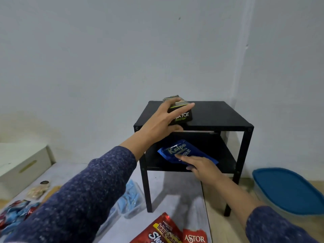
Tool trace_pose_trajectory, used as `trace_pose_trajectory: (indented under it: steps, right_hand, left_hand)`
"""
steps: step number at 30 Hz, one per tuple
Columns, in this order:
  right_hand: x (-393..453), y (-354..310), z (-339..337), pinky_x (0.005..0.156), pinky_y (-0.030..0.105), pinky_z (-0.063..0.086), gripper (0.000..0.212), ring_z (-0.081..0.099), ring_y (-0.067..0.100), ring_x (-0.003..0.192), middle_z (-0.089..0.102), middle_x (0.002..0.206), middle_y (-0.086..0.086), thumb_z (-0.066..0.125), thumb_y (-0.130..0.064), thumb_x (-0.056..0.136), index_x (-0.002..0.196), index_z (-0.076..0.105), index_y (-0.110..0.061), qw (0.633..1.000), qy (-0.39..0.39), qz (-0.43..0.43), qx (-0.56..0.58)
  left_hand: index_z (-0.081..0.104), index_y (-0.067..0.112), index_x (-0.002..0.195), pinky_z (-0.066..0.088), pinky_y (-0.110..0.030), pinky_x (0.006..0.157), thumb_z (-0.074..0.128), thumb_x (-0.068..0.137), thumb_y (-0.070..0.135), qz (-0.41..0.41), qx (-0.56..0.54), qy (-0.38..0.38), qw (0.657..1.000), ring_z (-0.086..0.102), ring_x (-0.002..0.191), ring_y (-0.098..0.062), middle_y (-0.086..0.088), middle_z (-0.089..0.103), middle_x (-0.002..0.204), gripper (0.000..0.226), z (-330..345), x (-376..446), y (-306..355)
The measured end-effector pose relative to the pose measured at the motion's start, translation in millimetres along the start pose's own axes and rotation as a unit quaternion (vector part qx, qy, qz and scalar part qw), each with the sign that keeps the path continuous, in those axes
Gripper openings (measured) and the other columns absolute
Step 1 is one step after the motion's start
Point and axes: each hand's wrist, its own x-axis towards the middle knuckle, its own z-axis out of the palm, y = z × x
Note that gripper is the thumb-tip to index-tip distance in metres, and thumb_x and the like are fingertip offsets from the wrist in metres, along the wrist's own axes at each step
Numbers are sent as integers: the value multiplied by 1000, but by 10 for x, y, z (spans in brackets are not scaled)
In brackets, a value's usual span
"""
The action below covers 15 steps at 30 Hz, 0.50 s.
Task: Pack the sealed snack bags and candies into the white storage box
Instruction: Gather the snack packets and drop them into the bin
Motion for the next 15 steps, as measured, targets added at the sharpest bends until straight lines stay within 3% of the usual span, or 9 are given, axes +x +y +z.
trace_pose_trajectory:
  steps: [3, 5, 9, 15]
  right_hand:
    - [-66, -154, -86, 84, 33, 50, 58, 58, 20, 96, 58, 109, 0, 48, -9, 95, 137, 37, -47, 999, 21, -28, 9]
    - [-105, -340, -174, 80, 32, 50, 59, 55, 19, 90, 51, 104, -2, 48, -2, 93, 137, 44, -41, 999, 13, -42, -17]
    - [-196, -837, -283, 87, 25, 49, 43, 56, 15, 98, 56, 111, 0, 52, 2, 89, 121, 64, -23, 999, 9, -48, 0]
    - [-351, -1880, -123, 86, 25, 48, 25, 58, 16, 105, 62, 117, 2, 59, -11, 90, 112, 63, -22, 999, -31, -23, 11]
  left_hand:
    - [42, 36, 139, 40, -33, 105, 72, 81, 23, 15, 28, 49, 998, 42, 126, -28, -14, 34, 142, 67, -170, -96, 20]
    - [47, 35, 135, 43, -34, 103, 67, 84, 23, 10, 30, 80, 996, 47, 119, -29, -15, 36, 141, 57, -343, -181, 39]
    - [57, 30, 129, 44, -34, 99, 61, 87, 17, -4, 19, 107, 994, 48, 110, -31, -18, 39, 135, 44, -783, -484, 123]
    - [52, 29, 133, 38, -23, 95, 64, 87, 20, -65, 4, 101, 993, 45, 114, -26, -15, 36, 133, 48, -1553, -1386, 122]
